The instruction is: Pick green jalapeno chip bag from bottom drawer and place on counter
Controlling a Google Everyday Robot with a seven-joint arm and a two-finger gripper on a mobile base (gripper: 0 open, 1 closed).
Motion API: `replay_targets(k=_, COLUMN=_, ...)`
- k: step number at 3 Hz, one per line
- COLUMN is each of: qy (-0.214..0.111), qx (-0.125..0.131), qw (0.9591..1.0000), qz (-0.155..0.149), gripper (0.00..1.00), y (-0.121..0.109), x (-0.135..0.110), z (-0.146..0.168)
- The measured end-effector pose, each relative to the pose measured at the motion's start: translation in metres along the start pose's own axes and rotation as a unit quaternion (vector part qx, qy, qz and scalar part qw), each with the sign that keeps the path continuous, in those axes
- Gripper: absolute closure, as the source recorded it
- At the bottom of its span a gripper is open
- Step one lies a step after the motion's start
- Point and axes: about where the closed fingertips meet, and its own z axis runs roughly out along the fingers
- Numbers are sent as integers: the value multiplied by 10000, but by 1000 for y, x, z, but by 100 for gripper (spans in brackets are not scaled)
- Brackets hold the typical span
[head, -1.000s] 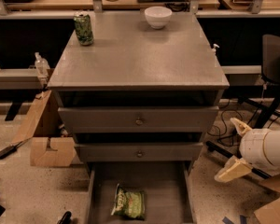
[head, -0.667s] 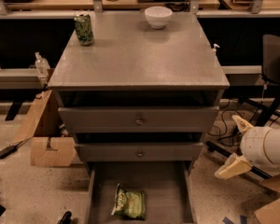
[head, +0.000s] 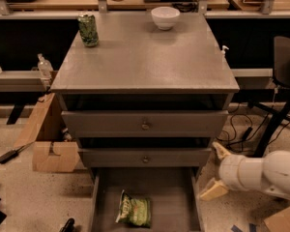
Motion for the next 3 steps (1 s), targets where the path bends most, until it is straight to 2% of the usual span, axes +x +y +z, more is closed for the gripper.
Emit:
replay_targets(k=1, qy=-296, qx=-113, qw=9995, qz=-1, gripper=0, y=23, x=19, z=82)
replay_targets(k=2, qy=-396, qx=-283, qw=9988, qz=-19, gripper=0, y=50, x=41, z=159)
replay_targets(k=3, qy=-325, qx=-384, qw=9987, qz=-49, gripper=0, y=66, x=64, z=207)
